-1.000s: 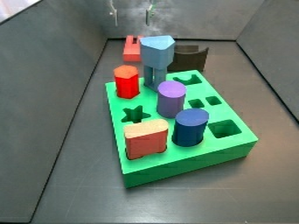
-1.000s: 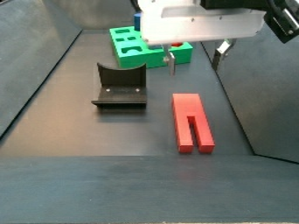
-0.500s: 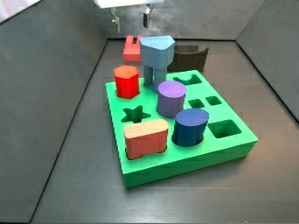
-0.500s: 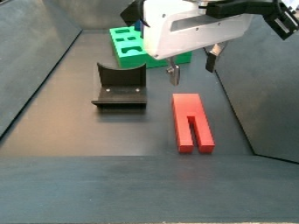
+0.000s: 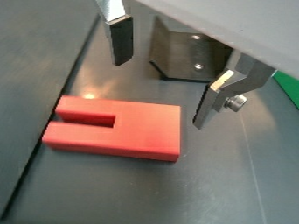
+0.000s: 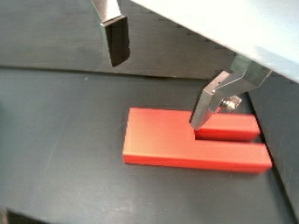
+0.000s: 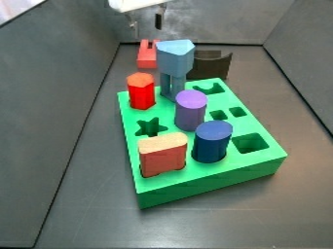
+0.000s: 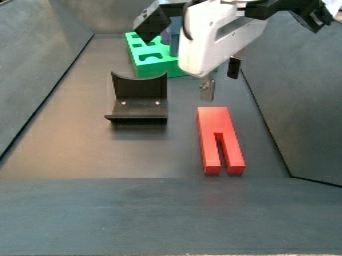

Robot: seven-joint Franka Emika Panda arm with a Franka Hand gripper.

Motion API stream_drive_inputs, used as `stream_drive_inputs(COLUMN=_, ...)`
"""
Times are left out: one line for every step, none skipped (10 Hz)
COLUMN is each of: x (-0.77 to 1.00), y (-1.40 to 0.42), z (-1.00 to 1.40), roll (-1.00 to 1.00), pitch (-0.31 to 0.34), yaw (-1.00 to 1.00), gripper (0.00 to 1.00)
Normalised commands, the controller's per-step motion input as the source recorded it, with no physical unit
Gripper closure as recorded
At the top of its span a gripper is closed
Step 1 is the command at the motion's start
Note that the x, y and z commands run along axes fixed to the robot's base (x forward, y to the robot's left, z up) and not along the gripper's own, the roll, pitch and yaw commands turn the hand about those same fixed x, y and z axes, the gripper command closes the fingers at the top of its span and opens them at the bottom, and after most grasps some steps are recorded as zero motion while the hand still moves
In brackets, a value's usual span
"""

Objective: Pick up the double-square object. Move up. Rotate the double-square object. Place the double-square object on the fixture. Regrasp the double-square object. Move to above the board. Insert the double-square object.
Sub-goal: Rotate the double-square object.

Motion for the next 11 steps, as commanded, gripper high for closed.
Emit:
stream_drive_inputs(x=0.04, y=0.0, z=-0.05, roll=0.0, pitch=-0.003, yaw=1.0, gripper=0.0)
stream_drive_inputs(x=0.04, y=0.0, z=-0.05, roll=0.0, pitch=-0.003, yaw=1.0, gripper=0.0)
stream_drive_inputs(x=0.04, y=0.0, z=-0.05, roll=0.0, pitch=-0.003, yaw=1.0, gripper=0.0)
stream_drive_inputs(x=0.04, y=0.0, z=-0.05, roll=0.0, pitch=-0.003, yaw=1.0, gripper=0.0)
stream_drive_inputs(x=0.04, y=0.0, z=-0.05, roll=0.0, pitch=-0.003, yaw=1.0, gripper=0.0)
stream_drive_inputs(x=0.04, y=0.0, z=-0.05, roll=0.0, pitch=-0.004, yaw=1.0, gripper=0.0)
stream_drive_inputs(x=0.04, y=0.0, z=-0.05, roll=0.0, pitch=-0.004, yaw=1.0, gripper=0.0)
stream_drive_inputs(x=0.04, y=0.0, z=-0.05, roll=0.0, pitch=-0.004, yaw=1.0, gripper=0.0)
stream_drive_inputs(x=0.04, y=0.0, z=-0.05, roll=0.0, pitch=-0.004, yaw=1.0, gripper=0.0)
stream_drive_inputs(x=0.04, y=0.0, z=-0.05, roll=0.0, pitch=-0.004, yaw=1.0, gripper=0.0)
stream_drive_inputs(x=0.04, y=0.0, z=-0.05, roll=0.0, pitch=-0.004, yaw=1.0, gripper=0.0)
